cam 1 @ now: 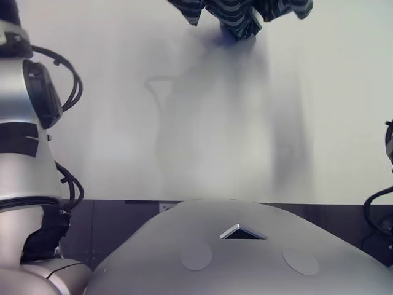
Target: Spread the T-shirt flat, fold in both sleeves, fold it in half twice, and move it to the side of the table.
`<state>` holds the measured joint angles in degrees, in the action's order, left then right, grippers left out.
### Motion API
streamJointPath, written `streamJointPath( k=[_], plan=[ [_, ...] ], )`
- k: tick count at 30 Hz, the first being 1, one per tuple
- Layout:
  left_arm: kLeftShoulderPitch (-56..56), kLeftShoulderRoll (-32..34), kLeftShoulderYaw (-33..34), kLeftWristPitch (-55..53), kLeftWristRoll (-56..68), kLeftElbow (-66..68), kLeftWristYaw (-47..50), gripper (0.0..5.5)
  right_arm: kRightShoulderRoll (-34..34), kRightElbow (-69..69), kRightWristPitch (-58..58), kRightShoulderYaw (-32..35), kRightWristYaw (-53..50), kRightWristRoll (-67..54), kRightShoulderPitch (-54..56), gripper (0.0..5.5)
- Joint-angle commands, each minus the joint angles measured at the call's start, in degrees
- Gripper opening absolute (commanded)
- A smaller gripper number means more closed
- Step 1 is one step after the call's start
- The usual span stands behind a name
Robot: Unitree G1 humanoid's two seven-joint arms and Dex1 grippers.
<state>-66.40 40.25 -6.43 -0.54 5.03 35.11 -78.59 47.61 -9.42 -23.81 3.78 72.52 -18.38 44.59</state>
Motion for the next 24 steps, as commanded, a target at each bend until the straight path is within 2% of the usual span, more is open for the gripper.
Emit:
streamJointPath(
  k=[1,4,8,11,13,14,16,17,18,20,22,24],
  plan=[
    [15.42,24.00,-1.17,-23.49,22.86,-44.51,-13.89,0.01,20.53,33.76,-14.43,-0.62,16.30,-11.65,-17.93,0.00],
    [31.05,29.12,-1.94,-25.34,22.25,-58.72,-13.86,0.01,23.93,41.76,-12.09,-1.14,18.02,-8.75,-29.95,0.00],
    [54.44,32.67,-7.33,-23.57,12.65,-72.02,-8.67,0.01,24.94,51.13,-4.24,-8.27,10.29,5.31,-48.26,0.00],
    [67.97,34.07,-12.90,-18.30,-1.62,-71.66,0.75,0.01,24.93,53.93,-2.01,-13.52,3.34,13.14,-61.48,0.00],
    [72.66,32.60,-15.87,-17.65,-7.21,-70.04,5.44,0.01,22.74,53.27,-2.59,-16.37,-1.43,16.12,-65.45,0.00],
    [74.30,31.71,-17.02,-17.41,-9.32,-69.04,7.26,0.32,21.06,52.38,-2.97,-18.10,-3.88,17.59,-65.94,0.32],
    [76.30,30.52,-18.12,-17.02,-11.90,-67.98,9.71,0.60,18.95,51.22,-3.65,-20.49,-6.95,19.65,-66.06,0.62],
    [77.42,31.32,-16.88,-16.73,-9.89,-68.91,8.85,0.62,18.83,50.98,-3.87,-20.68,-7.28,19.55,-66.30,0.74],
    [77.50,31.37,-13.15,-18.25,-2.65,-70.61,6.49,0.62,19.63,50.85,-3.88,-19.32,-6.15,17.40,-67.47,0.96],
    [70.37,26.80,-2.62,-26.33,19.43,-71.11,2.53,0.62,20.67,50.39,-4.99,-12.77,-1.36,7.97,-68.65,1.33],
    [60.24,21.15,5.99,-35.10,41.74,-66.90,4.81,0.62,17.62,48.00,-10.28,-3.65,0.45,-4.50,-61.37,1.54],
    [53.80,17.22,10.48,-38.83,54.53,-63.05,8.95,0.62,15.89,44.88,-15.10,5.35,0.62,-16.38,-53.64,1.54]
  ],
)
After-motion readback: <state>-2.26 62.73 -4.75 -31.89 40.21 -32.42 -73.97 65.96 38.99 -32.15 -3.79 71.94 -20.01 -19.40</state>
